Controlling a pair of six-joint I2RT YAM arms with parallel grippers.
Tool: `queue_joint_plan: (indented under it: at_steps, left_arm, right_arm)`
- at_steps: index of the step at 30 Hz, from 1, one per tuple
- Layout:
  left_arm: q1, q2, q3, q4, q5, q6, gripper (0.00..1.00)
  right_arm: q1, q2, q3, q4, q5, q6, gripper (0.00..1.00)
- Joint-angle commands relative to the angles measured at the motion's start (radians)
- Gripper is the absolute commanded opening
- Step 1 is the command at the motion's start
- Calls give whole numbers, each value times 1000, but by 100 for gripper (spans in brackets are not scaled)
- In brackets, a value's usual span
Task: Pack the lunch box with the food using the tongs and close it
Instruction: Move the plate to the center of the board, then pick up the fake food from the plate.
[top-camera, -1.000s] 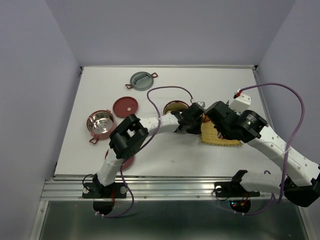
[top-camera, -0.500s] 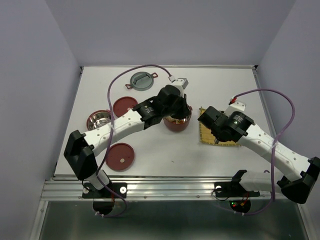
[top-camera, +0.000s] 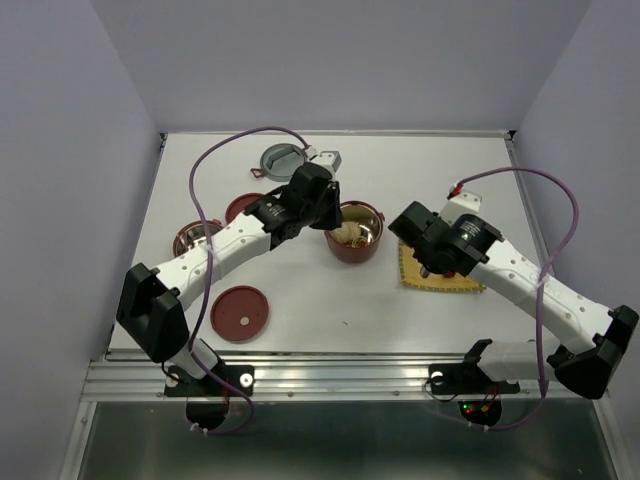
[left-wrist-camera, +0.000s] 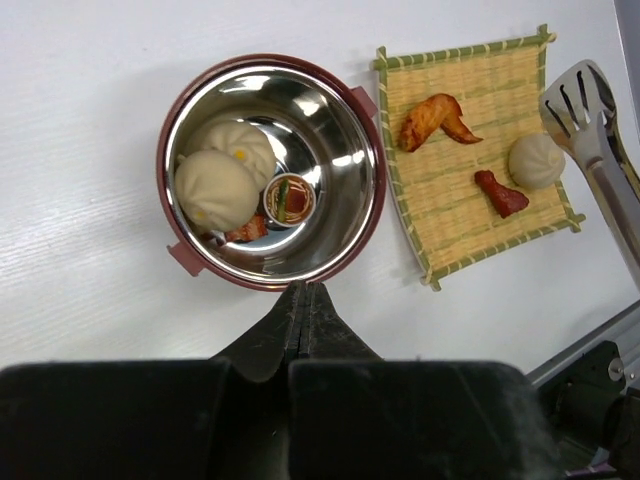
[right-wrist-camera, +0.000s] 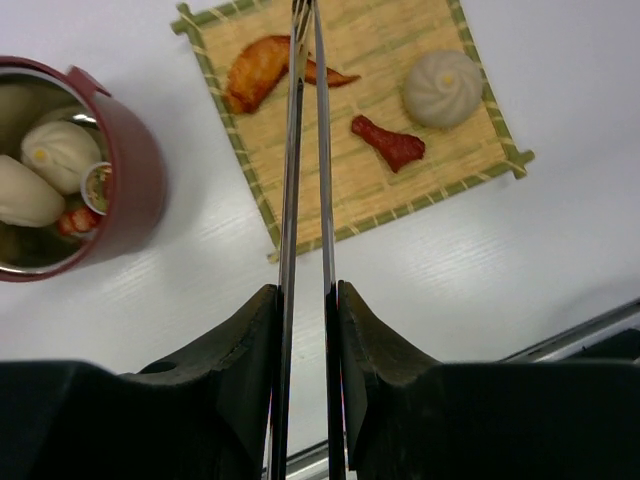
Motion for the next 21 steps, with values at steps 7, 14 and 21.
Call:
queue_joint_plan:
  at_steps: [7,14,21]
  left_arm:
    - [72,-99,-5,-12,-30,41,0]
    - [115,-154,-20,-32,-53,43,0]
    - [135,-169,-27,-29,-47,49,0]
  right_arm:
    - [-74,244,365,328,161,-403,7]
    - [-275,329,446,541,-67,-619,6]
    - [-456,292,385,569,-230,-701,6]
